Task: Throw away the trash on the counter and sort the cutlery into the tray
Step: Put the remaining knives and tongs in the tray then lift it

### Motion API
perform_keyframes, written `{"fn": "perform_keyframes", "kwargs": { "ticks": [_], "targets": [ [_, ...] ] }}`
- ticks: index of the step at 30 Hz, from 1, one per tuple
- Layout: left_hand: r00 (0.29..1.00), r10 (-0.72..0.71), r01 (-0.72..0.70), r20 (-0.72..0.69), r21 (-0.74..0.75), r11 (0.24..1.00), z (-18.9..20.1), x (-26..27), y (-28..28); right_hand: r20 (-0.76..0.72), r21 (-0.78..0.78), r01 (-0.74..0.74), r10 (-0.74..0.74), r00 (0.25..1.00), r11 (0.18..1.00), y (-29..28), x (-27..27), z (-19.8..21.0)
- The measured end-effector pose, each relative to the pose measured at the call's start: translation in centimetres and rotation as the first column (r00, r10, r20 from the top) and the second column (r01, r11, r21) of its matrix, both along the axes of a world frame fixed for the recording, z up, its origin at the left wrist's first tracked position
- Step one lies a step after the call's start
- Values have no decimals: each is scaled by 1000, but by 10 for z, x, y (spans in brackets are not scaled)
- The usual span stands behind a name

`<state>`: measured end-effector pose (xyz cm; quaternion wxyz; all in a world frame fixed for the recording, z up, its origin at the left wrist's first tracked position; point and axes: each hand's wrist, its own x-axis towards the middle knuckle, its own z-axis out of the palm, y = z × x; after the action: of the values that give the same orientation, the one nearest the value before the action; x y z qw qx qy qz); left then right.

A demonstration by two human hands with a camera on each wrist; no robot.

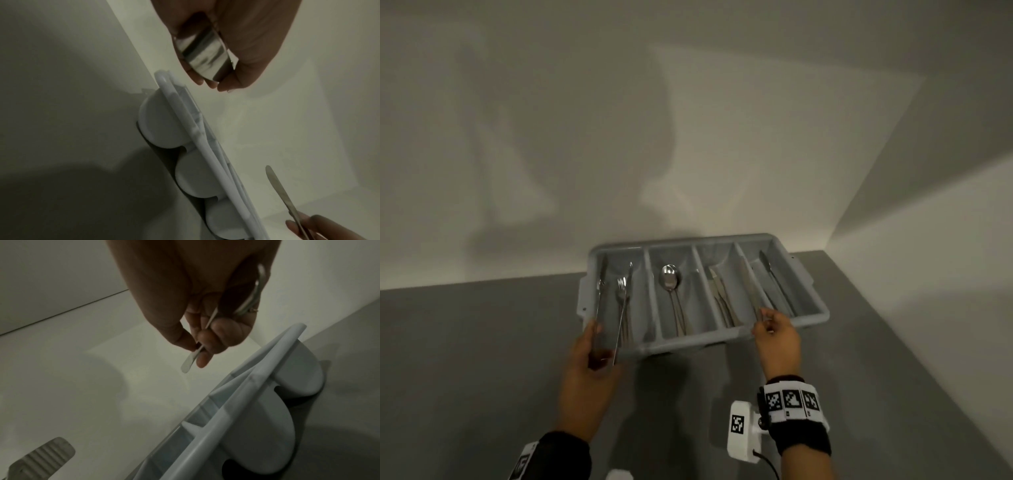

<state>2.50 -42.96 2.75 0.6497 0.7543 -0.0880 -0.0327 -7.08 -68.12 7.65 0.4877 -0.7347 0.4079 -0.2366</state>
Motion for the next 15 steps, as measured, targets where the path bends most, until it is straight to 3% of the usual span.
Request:
{"fn": "perform_keyframes", "kwargs": {
  "ticks": [4,9,15],
  "targets": [
    [1000,-27,26,13,36,999,8,1,-19,-156,-64,-118,107,982,991,-30,26,4],
    [998,-50,49,24,46,998,12,0,-32,-421,-106,-364,289,860,925,-47,84,-14],
    [997,-70,67,44,49,997,11,8,-25,-671,-163,-507,281,686,847,-55,111,-52]
  ]
}}
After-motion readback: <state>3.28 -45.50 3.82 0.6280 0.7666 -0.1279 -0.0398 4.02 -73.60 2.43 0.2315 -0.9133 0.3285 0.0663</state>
